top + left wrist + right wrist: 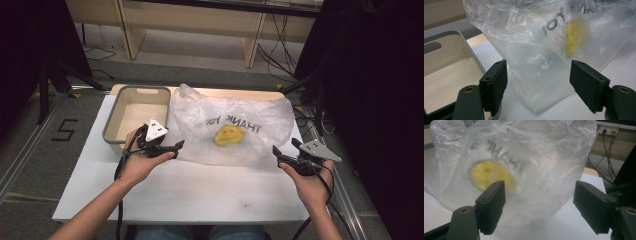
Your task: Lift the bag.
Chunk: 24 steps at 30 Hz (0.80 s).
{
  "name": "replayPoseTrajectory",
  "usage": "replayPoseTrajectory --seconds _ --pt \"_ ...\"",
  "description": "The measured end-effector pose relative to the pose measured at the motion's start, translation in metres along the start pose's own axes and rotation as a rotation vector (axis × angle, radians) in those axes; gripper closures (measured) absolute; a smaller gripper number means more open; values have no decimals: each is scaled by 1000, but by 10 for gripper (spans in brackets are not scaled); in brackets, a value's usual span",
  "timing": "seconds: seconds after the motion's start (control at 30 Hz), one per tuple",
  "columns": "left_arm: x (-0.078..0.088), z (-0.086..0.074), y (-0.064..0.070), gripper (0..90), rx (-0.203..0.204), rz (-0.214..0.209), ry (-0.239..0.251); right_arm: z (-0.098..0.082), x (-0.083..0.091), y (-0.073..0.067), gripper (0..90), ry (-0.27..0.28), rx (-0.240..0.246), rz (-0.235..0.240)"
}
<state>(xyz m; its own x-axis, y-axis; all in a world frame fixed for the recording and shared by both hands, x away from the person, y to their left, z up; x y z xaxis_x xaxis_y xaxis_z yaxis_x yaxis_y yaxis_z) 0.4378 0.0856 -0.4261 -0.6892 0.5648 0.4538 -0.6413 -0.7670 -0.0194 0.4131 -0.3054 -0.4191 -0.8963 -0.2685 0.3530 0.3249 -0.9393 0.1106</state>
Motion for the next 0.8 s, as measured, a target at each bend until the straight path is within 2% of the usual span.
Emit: replayPoseTrajectory --seconds 0.4,0.73,0.8 --pt "10 -19 2 297 -14 -27 -27 -17 11 -5 262 -22 6 60" --pt "26 -44 -2 296 -19 -50 -53 -31 15 -11 261 -41 -2 102" --pt "30 -48 -3 296 -17 -52 -52 -34 17 -14 262 -45 -4 123"
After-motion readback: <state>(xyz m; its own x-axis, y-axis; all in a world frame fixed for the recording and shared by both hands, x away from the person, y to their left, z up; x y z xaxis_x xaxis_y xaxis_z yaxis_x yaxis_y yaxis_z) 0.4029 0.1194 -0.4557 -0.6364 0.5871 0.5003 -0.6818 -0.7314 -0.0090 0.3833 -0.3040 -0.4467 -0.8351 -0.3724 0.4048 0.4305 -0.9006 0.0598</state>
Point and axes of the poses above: each handheld gripper's, and its own axes: x roughly backward along the jaws, z roughly out of its top, y roughly to its right, the point moved 5 cm from there along -x, roughly forward along the jaws, and after that the axes turned 4 degrees about -z, right-handed, at the moved point
